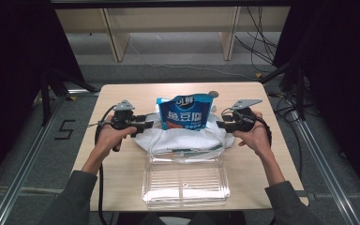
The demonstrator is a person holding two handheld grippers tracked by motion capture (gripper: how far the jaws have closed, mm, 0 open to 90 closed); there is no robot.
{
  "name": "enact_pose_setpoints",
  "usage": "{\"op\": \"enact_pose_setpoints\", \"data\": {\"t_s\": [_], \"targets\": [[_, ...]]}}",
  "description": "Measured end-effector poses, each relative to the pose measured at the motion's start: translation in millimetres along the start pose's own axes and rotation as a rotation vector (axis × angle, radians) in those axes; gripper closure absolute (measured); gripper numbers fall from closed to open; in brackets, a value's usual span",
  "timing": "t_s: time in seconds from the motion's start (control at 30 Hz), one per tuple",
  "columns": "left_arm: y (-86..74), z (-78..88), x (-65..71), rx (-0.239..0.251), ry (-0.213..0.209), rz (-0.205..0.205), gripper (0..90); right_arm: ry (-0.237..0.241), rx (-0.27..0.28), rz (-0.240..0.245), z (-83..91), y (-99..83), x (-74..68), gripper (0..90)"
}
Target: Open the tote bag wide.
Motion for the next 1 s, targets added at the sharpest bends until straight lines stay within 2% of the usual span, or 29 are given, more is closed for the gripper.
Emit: {"op": "enact_pose_setpoints", "data": {"t_s": [0.03,0.07,0.1,0.13,0.17,0.23,0.27,0.3,0.33,0.37,0.4,0.43,0.5,0.53,0.57,0.6,0.63,0.67,0.73,0.77,0.8,0.83,0.87,0.9,0.97,1.0], "targets": [[0.0,0.0,0.0,0.000,0.000,0.000,49.9,0.004,-0.031,-0.014,1.6,-3.7,0.6,59.8],[4.9,0.1,-5.6,0.005,0.028,-0.009,49.9,0.004,-0.031,-0.014,1.6,-3.7,0.6,59.8],[9.8,-2.7,-14.4,-0.003,0.060,-0.048,48.5,-0.002,-0.055,-0.034,1.2,-8.1,0.7,59.0],[10.4,-8.0,-24.7,-0.033,0.069,-0.055,45.5,-0.046,-0.055,-0.019,-4.5,-13.2,11.5,58.2],[10.4,-8.0,-24.7,-0.033,0.069,-0.055,45.3,-0.046,-0.055,-0.019,-4.5,-13.2,11.5,58.2],[5.1,-20.7,-37.1,-0.089,0.063,-0.046,45.7,-0.041,-0.088,-0.056,-13.7,-24.7,13.6,61.0],[2.9,-25.0,-38.6,-0.098,0.052,-0.031,46.6,-0.030,-0.108,-0.034,-14.0,-27.8,15.7,62.1],[0.5,-29.0,-38.1,-0.106,0.022,-0.020,48.1,-0.023,-0.114,-0.036,-15.6,-29.4,16.5,63.0],[-2.3,-32.5,-38.2,-0.120,-0.002,-0.018,51.1,-0.032,-0.083,-0.029,-19.8,-28.5,18.7,64.6],[-2.3,-32.5,-38.2,-0.120,-0.002,-0.018,54.8,-0.032,-0.083,-0.029,-19.8,-28.5,18.7,64.6],[-5.9,-36.6,-40.2,-0.137,0.003,-0.023,54.8,-0.015,-0.076,-0.056,-21.0,-27.6,16.9,65.9],[-7.8,-40.4,-41.1,-0.139,0.007,-0.029,66.3,0.003,-0.070,-0.036,-25.5,-26.5,18.1,68.2],[-6.5,-47.9,-41.4,-0.114,0.005,-0.026,77.3,0.003,-0.053,-0.025,-31.8,-22.0,18.1,75.3],[-6.5,-47.9,-41.4,-0.114,0.005,-0.026,82.1,0.013,-0.056,-0.016,-34.2,-20.4,15.9,82.5],[-4.4,-48.8,-42.4,-0.101,0.008,-0.043,82.1,0.013,-0.056,-0.016,-34.2,-20.4,15.9,82.5],[-1.5,-50.0,-42.6,-0.080,0.017,-0.045,85.6,0.001,-0.047,0.008,-37.1,-16.8,17.5,88.2],[0.6,-49.6,-44.7,-0.075,0.026,-0.051,86.6,-0.008,-0.044,0.057,-38.9,-13.1,21.0,89.4],[2.0,-50.4,-45.0,-0.060,0.028,-0.032,87.3,-0.027,-0.044,0.062,-41.6,-6.8,26.0,89.8],[1.4,-52.6,-48.8,-0.063,0.039,-0.010,87.3,-0.041,-0.036,0.043,-41.9,-3.8,28.7,89.9],[-0.8,-54.6,-51.3,-0.072,0.037,-0.015,87.3,-0.035,-0.019,0.000,-43.7,-1.2,32.2,89.9],[-3.1,-57.2,-52.0,-0.082,0.032,0.000,87.3,-0.035,-0.019,0.000,-43.7,-1.2,32.2,89.9],[-7.4,-63.0,-54.4,-0.097,0.030,0.011,87.4,-0.049,-0.011,-0.027,-49.9,-3.6,38.1,90.0],[-7.4,-63.0,-54.4,-0.097,0.030,0.011,87.3,-0.049,-0.011,-0.027,-49.9,-3.6,38.1,90.0],[-10.0,-66.7,-54.7,-0.107,0.031,0.016,87.3,-0.043,-0.049,-0.048,-55.0,-10.1,39.7,90.0],[-16.8,-73.4,-55.6,-0.145,0.039,0.014,87.3,-0.048,-0.051,-0.052,-60.6,-13.0,41.4,90.0],[-22.0,-78.8,-57.7,-0.175,0.048,0.021,87.3,-0.056,-0.062,-0.077,-73.5,-20.1,43.8,90.0]]}}
Point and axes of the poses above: each handheld gripper's, and its own axes: z roughly backward along the jaws, y roughly out of its top, x roughly to its right, the point moved 10 cm from there along -z, roughly forward along the jaws, and after that the axes turned 9 degrees about z, right-handed, at the moved point
